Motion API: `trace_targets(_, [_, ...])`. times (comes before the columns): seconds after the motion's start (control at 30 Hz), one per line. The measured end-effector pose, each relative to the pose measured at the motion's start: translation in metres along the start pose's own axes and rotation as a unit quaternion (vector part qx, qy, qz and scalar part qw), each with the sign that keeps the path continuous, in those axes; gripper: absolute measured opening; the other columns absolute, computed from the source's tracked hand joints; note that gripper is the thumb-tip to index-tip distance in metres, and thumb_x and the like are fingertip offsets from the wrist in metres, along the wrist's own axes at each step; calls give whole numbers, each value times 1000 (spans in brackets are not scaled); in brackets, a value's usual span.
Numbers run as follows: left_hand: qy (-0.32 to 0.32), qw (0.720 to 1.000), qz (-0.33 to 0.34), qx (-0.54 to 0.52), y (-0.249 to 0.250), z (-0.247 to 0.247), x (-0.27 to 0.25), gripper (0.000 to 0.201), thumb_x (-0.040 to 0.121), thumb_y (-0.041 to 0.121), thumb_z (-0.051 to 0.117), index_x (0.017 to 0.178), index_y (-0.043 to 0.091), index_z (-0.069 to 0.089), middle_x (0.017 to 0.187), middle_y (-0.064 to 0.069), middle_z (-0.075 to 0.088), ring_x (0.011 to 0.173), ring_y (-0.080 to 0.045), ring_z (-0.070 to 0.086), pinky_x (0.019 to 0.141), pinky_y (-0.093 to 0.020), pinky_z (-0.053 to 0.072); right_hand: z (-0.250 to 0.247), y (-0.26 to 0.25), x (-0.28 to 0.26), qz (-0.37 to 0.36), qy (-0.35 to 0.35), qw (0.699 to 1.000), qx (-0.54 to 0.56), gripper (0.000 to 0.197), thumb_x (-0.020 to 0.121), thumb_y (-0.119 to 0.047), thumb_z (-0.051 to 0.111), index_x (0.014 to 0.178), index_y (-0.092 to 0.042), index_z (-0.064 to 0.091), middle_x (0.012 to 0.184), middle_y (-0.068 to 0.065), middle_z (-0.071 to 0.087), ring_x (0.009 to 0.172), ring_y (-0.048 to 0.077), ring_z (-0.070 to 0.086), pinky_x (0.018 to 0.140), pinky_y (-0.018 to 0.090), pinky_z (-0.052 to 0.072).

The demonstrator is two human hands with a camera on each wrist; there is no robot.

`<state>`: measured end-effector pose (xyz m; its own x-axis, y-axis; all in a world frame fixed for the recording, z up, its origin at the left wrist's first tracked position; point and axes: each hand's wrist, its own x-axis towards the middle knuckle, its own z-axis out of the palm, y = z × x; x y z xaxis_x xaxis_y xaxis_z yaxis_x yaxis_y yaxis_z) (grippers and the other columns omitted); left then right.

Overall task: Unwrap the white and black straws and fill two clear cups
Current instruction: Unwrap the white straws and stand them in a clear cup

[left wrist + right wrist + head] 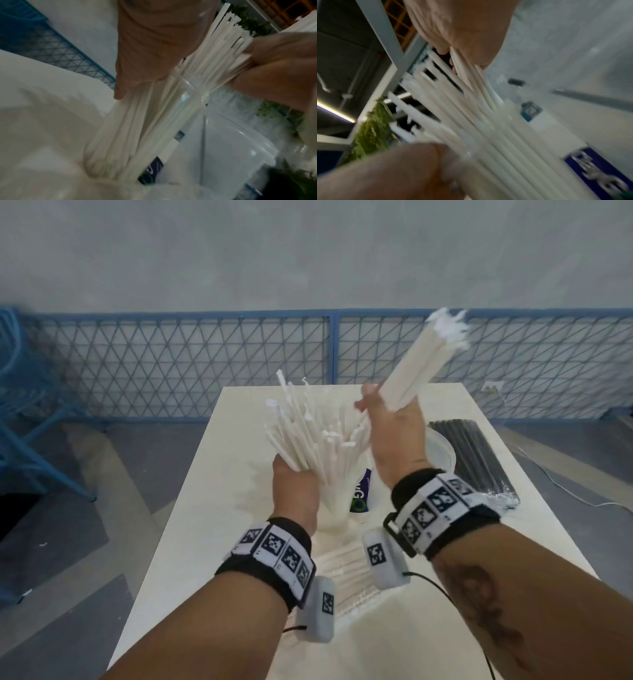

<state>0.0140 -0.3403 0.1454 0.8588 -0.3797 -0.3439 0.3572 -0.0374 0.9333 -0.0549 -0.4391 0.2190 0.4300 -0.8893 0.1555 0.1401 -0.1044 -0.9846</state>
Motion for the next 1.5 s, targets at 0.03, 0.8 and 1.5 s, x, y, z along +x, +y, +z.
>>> trace_targets(0.03, [-8,1000,12,5,3,-4,4,40,94,5,55,121,35,56,107,10,68,101,-13,63,87,-33,51,4,11,-3,19,-27,999,-31,22,93,-29,64,104,-11,60,82,-6,65,68,-5,62,59,5,44])
trace_targets(0.8, [-98,935,318,127,15,-8,3,123,49,45,94,148,36,22,141,12,54,132,-7,54,113,-44,46,44,7,50,-112,-417,729,-531,71,100,-51,34,156,-17,6,164,3,9,149,20,16,121,51,16])
trace_targets(1.5, [-63,935,250,244,2,-10,25,135,36,60,82,153,28,23,152,4,38,144,-17,37,118,-47,37,53,-61,41,-123,-439,820,-345,45,94,-57,48,135,-39,54,129,-8,59,116,10,53,100,32,39])
